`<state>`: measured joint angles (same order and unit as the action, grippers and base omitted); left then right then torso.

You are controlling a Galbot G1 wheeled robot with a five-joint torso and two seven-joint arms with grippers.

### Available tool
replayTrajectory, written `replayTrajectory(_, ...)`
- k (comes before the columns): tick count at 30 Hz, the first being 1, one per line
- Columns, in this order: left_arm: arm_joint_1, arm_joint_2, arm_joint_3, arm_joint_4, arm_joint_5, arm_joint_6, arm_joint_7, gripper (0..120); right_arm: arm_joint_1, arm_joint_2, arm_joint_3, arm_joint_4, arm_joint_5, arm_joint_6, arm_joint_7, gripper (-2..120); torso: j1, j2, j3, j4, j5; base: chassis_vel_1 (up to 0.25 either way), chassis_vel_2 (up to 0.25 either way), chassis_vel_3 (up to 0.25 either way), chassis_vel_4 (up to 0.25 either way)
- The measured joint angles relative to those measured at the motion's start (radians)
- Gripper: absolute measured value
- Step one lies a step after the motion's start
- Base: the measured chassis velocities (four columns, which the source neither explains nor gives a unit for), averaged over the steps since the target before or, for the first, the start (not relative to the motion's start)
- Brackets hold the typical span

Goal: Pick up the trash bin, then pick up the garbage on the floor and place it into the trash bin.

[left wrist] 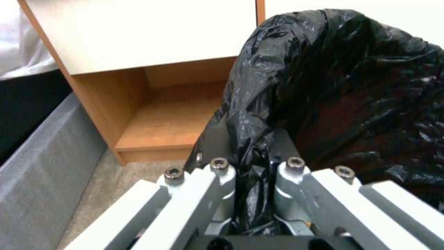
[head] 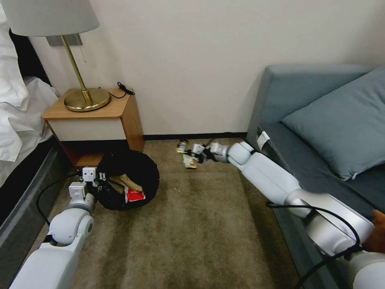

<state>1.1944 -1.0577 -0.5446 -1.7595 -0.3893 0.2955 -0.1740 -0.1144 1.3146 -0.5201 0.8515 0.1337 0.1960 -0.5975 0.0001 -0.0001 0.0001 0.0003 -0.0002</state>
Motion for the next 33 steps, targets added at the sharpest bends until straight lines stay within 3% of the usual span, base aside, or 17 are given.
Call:
replayTrajectory(11,-0.009,0.008,0.000,0.007,0.000,0.000,-0.002,5,0.040,0.039,-0.137,0.171,0.151,-0.053,0.071,0,0.000,0.000,0.000,-0.0003,0.0000,0.000,0.000,0.000,0.000)
replayTrajectory(26,-0.007,-0.004,-0.001,-0.005,-0.004,0.006,-0.009,5,-0.011,0.174,-0.205,0.103,0.142,-0.038,0.188,0,0.000,0.000,0.000,-0.0001,0.0000,0.000,0.000,0.000,0.000)
replayTrajectory(33,0.000,-0.007,-0.008,-0.010,-0.003,0.006,-0.010,5,-0.041,0.173,-0.215,0.095,0.128,-0.035,0.222,20,0.000,0.000,0.000,-0.0003,0.0000,0.000,0.000,0.000,0.000)
